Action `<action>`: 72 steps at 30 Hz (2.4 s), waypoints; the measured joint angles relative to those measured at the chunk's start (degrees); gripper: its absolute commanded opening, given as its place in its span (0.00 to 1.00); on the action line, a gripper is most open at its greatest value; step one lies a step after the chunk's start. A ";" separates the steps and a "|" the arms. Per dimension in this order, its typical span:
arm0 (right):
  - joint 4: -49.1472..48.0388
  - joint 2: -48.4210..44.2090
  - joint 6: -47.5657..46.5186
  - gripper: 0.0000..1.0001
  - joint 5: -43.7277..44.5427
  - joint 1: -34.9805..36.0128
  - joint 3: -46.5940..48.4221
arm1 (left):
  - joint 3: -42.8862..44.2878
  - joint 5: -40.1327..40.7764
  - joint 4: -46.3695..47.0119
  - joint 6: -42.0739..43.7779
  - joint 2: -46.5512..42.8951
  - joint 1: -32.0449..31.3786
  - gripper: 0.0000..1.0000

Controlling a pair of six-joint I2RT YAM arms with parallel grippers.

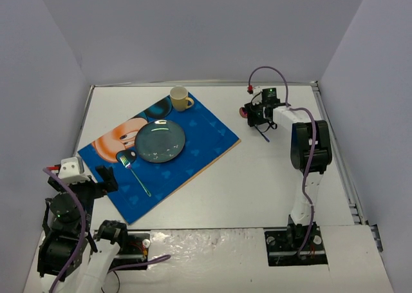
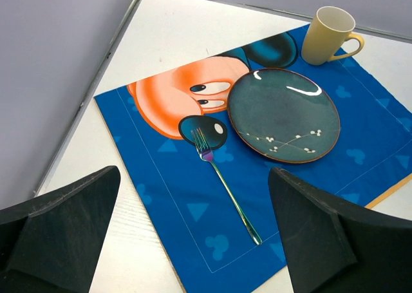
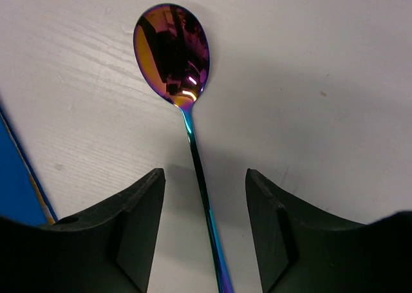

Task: Set the dinner table for one person

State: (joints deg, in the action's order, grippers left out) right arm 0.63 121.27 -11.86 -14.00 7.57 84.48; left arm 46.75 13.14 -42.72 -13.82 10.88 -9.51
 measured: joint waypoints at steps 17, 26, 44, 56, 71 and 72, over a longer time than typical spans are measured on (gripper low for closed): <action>0.48 2.53 -2.87 0.00 -2.92 0.02 2.20 | 8.28 2.77 -1.17 1.68 -2.36 -0.62 0.97; 1.68 1.58 -2.70 0.00 -2.01 0.81 2.20 | 11.77 2.38 -1.63 1.73 0.52 -0.92 0.97; 3.61 -5.30 4.59 0.00 2.71 19.65 4.44 | 11.64 0.39 -2.61 1.28 2.24 -0.99 0.97; 3.49 4.38 6.21 0.00 3.80 24.07 12.97 | 11.62 -0.21 -3.65 1.11 2.24 -0.99 0.97; 3.26 9.71 5.79 0.00 4.18 25.09 17.19 | 11.26 -0.21 -3.79 0.94 2.24 -1.04 0.97; 3.17 9.91 5.79 0.00 4.18 25.14 17.35 | 11.19 -0.21 -3.78 0.94 2.24 -1.04 0.97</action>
State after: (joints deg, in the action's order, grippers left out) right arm 3.80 131.18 -6.07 -9.82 32.71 101.83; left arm 57.94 12.93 -46.50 -12.89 13.13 -10.55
